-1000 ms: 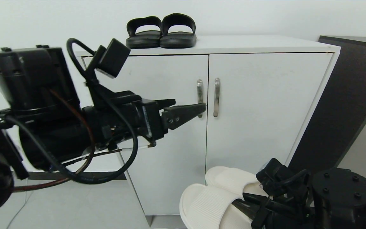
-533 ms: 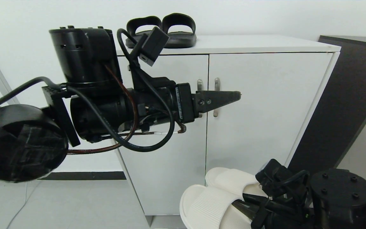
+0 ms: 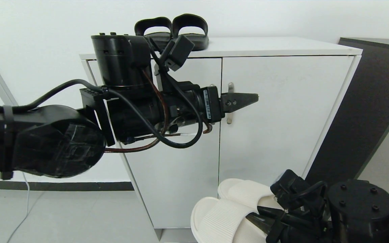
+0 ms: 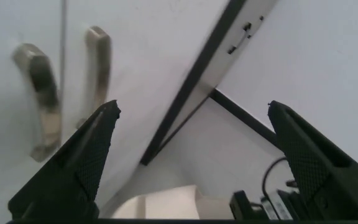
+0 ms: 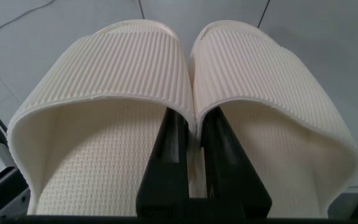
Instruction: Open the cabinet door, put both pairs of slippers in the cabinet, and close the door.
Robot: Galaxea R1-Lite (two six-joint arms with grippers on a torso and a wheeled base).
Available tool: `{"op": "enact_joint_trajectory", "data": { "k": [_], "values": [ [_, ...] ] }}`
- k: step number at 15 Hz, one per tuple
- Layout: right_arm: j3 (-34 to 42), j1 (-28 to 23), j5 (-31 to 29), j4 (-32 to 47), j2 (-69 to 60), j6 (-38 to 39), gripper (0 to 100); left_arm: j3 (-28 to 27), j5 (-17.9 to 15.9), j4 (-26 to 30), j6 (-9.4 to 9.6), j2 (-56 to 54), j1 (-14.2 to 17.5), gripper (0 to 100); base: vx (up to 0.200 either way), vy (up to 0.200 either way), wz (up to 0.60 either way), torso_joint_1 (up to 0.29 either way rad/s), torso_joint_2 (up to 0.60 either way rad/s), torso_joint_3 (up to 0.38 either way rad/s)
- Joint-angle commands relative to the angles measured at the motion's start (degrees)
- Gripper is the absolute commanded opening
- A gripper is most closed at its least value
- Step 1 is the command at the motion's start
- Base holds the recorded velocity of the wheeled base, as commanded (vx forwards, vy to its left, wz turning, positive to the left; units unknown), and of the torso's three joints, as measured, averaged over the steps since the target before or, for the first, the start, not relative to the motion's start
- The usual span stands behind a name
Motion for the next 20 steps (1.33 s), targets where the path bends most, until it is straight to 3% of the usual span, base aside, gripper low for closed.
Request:
{"op": "enact_joint_trajectory", "data": {
  "k": [1,3,5,16,17,20],
  "values": [
    [0.0,0.0,0.0,0.0,0.2,0.0,0,-1.4,1.0,0.0,0.39,2.1,0.1,100,0.0,0.0,0.0,0.0,0.0,0.0],
    [0.0,0.0,0.0,0.0,0.2,0.0,0,-3.0,3.3,-0.1,1.53,4.4,0.1,100,0.0,0.0,0.0,0.0,0.0,0.0],
    [0.0,0.0,0.0,0.0,0.2,0.0,0,-4.3,4.1,-0.2,1.53,5.9,0.1,100,0.0,0.0,0.0,0.0,0.0,0.0],
    [0.1,0.0,0.0,0.0,0.4,0.1,0,-9.1,4.6,0.8,1.36,10.1,0.7,100,0.0,0.0,0.0,0.0,0.0,0.0],
    [0.1,0.0,0.0,0.0,0.4,0.1,0,-9.1,4.6,0.8,1.27,10.1,0.7,0,0.0,0.0,0.0,0.0,0.0,0.0],
    [0.5,0.1,0.1,0.0,0.3,-0.1,0,-8.5,4.5,0.7,1.18,9.6,0.6,0,0.0,0.0,0.0,0.0,0.0,0.0]
  ]
}}
